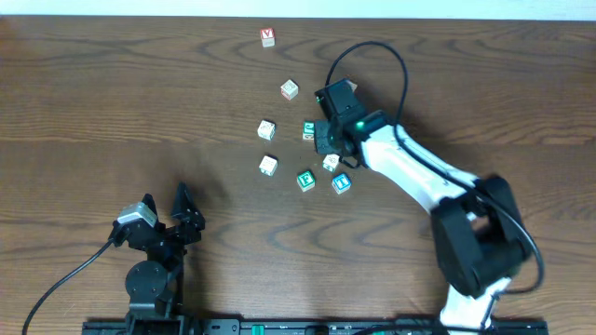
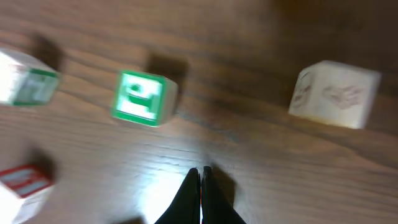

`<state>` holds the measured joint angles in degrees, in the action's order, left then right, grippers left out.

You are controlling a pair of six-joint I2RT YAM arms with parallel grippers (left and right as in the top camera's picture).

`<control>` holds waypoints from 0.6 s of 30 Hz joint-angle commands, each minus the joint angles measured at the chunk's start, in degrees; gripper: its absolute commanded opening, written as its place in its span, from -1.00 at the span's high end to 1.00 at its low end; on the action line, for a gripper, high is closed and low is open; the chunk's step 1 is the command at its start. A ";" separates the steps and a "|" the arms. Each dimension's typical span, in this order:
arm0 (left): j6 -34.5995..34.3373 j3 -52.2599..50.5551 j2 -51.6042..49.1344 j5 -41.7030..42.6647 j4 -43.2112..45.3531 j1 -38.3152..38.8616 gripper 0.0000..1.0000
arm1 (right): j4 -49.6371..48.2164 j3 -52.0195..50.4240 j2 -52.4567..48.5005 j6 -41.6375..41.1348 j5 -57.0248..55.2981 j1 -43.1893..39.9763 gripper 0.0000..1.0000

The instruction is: Lift 3 blocks

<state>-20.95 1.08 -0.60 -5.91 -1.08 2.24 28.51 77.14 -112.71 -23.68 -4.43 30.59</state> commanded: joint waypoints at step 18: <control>0.42 -0.85 0.26 -0.74 -2.58 -0.31 -0.47 | 4.59 0.63 -3.89 -1.53 3.48 1.16 0.98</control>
<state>-20.95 1.08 -0.60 -5.93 -1.08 2.24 32.45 77.14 -117.16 -24.56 -2.31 30.83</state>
